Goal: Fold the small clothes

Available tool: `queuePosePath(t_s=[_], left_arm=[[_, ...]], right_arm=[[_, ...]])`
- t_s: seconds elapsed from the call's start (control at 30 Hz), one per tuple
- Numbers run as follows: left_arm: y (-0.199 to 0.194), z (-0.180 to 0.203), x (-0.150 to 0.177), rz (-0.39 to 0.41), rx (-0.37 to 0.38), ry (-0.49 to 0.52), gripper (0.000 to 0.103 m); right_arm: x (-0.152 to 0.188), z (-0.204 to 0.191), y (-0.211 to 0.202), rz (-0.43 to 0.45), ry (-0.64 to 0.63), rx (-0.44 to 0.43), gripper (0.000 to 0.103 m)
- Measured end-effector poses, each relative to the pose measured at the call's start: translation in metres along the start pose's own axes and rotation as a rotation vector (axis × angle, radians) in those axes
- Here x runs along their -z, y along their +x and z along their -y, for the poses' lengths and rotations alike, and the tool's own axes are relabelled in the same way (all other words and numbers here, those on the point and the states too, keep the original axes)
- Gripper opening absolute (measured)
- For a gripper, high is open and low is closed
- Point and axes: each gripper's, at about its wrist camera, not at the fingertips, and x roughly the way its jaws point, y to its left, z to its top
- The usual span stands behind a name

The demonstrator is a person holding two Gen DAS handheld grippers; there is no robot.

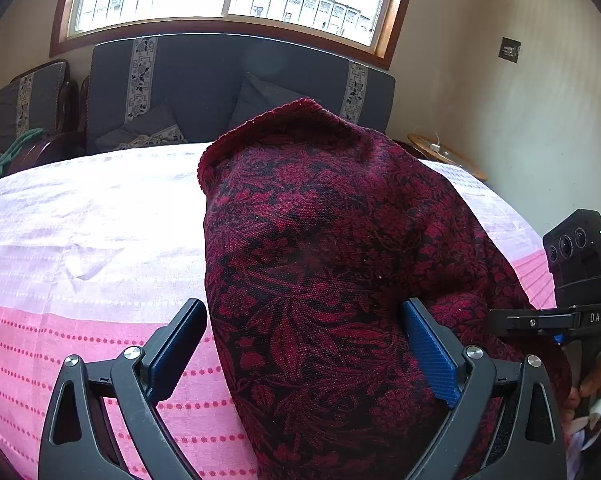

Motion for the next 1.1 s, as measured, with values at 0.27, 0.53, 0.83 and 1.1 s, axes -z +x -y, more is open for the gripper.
queuePosePath(t_s=[0.27, 0.53, 0.83, 1.1], left_arm=[[-0.007, -0.015, -0.006, -0.08, 0.127, -0.076, 0.097], [-0.002, -0.052, 0.007, -0.264, 0.429, -0.269, 0.097], [0.009, -0.022, 0.014, -0.299, 0.43, -0.221, 0.097], [-0.001, -0.021, 0.016, -0.259, 0.352, -0.193, 0.073]], right_arm=[[0.0, -0.003, 0.006, -0.002, -0.002, -0.012, 0.057], [0.001, -0.003, 0.007, -0.008, -0.01, -0.038, 0.059], [0.002, -0.005, 0.008, -0.015, 0.002, -0.037, 0.062], [0.004, -0.003, 0.01, 0.002, 0.026, -0.044, 0.047]])
